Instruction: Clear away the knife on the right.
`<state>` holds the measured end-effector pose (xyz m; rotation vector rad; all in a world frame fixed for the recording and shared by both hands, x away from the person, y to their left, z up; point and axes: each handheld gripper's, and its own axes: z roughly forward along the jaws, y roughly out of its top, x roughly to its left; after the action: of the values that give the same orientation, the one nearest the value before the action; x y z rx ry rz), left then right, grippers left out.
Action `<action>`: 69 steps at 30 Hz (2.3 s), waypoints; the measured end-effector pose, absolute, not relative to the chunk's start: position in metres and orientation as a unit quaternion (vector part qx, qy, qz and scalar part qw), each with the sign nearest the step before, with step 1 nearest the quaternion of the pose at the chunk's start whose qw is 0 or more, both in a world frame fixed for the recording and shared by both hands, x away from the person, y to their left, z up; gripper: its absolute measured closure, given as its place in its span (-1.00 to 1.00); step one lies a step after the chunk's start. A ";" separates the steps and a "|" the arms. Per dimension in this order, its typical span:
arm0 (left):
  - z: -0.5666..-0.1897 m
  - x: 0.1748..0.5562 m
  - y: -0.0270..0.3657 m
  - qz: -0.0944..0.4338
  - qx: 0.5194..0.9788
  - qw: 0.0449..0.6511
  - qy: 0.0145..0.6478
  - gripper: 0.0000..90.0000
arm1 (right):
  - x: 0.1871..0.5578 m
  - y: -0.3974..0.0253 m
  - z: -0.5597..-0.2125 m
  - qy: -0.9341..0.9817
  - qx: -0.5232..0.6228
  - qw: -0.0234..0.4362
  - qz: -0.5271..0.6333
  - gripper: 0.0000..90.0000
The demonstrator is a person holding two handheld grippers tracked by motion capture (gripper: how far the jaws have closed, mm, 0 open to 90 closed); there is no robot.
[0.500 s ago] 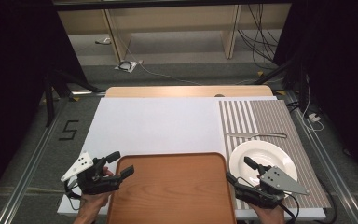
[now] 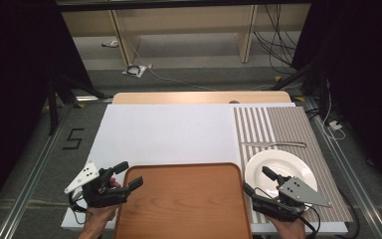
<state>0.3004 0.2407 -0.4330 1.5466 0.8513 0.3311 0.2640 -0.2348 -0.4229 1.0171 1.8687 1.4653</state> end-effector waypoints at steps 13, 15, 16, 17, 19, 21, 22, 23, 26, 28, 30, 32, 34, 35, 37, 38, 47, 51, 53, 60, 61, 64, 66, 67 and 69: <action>-0.433 0.301 0.241 0.145 0.672 0.624 0.372 -0.64 | 0.264 -0.240 -0.417 0.711 0.370 0.318 0.506 -0.47; -0.433 0.301 0.241 0.144 0.672 0.625 0.371 -0.64 | 0.265 -0.242 -0.415 0.715 0.369 0.325 0.496 -0.46; -0.433 0.301 0.241 0.144 0.672 0.625 0.371 -0.64 | 0.266 -0.242 -0.414 0.718 0.370 0.323 0.493 -0.44; -0.433 0.301 0.241 0.144 0.673 0.624 0.370 -0.64 | 0.267 -0.242 -0.413 0.723 0.369 0.321 0.488 -0.44; -0.432 0.300 0.241 0.145 0.673 0.624 0.370 -0.64 | 0.270 -0.243 -0.411 0.728 0.367 0.325 0.480 -0.44; -0.432 0.300 0.241 0.145 0.672 0.625 0.370 -0.64 | 0.272 -0.245 -0.408 0.733 0.365 0.327 0.472 -0.44; -0.432 0.300 0.241 0.145 0.672 0.624 0.370 -0.64 | 0.273 -0.245 -0.405 0.736 0.362 0.331 0.467 -0.44; -0.432 0.300 0.241 0.146 0.672 0.624 0.371 -0.64 | 0.275 -0.246 -0.403 0.739 0.359 0.335 0.462 -0.45; -0.432 0.300 0.241 0.147 0.672 0.624 0.370 -0.64 | 0.277 -0.247 -0.398 0.748 0.349 0.348 0.444 -0.44; -0.432 0.300 0.241 0.146 0.672 0.624 0.371 -0.64 | 0.279 -0.246 -0.394 0.755 0.341 0.353 0.435 -0.44; -0.432 0.300 0.241 0.147 0.672 0.624 0.371 -0.64 | 0.280 -0.246 -0.392 0.759 0.339 0.352 0.431 -0.44; -0.432 0.300 0.241 0.147 0.672 0.624 0.371 -0.64 | 0.287 -0.248 -0.388 0.770 0.335 0.348 0.418 -0.45; -0.433 0.300 0.241 0.147 0.674 0.623 0.370 -0.64 | 0.293 -0.250 -0.386 0.775 0.336 0.342 0.411 -0.45; -0.433 0.300 0.240 0.147 0.674 0.623 0.369 -0.64 | 0.295 -0.252 -0.385 0.778 0.338 0.340 0.406 -0.45; -0.432 0.300 0.240 0.147 0.674 0.623 0.369 -0.64 | 0.301 -0.255 -0.382 0.783 0.342 0.337 0.395 -0.45; -0.433 0.300 0.240 0.147 0.673 0.623 0.370 -0.64 | 0.304 -0.257 -0.381 0.784 0.346 0.336 0.390 -0.45; -0.433 0.301 0.240 0.148 0.675 0.621 0.370 -0.64 | 0.324 -0.274 -0.372 0.792 0.385 0.325 0.345 -0.42; -0.433 0.301 0.240 0.147 0.675 0.622 0.370 -0.64 | 0.338 -0.279 -0.373 0.801 0.397 0.317 0.316 -0.40; -0.433 0.301 0.240 0.147 0.674 0.622 0.370 -0.64 | 0.346 -0.281 -0.372 0.805 0.403 0.310 0.304 -0.40; -0.433 0.301 0.240 0.147 0.675 0.622 0.370 -0.64 | 0.370 -0.284 -0.368 0.817 0.411 0.296 0.276 -0.39; -0.433 0.301 0.240 0.147 0.675 0.622 0.369 -0.64 | 0.379 -0.285 -0.367 0.820 0.416 0.288 0.270 -0.39; -0.433 0.301 0.240 0.147 0.674 0.622 0.370 -0.64 | 0.389 -0.287 -0.369 0.824 0.417 0.281 0.260 -0.39; -0.433 0.301 0.241 0.147 0.673 0.623 0.371 -0.64 | 0.403 -0.291 -0.372 0.830 0.423 0.270 0.241 -0.39; -0.433 0.301 0.241 0.147 0.673 0.623 0.370 -0.64 | 0.407 -0.292 -0.372 0.832 0.424 0.269 0.234 -0.39; -0.433 0.301 0.241 0.147 0.673 0.623 0.371 -0.64 | 0.415 -0.295 -0.374 0.835 0.427 0.260 0.228 -0.39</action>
<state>0.3012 0.2408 -0.4327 1.5446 0.8508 0.3374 0.4146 -0.2953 -0.3738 1.1565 2.2623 0.6188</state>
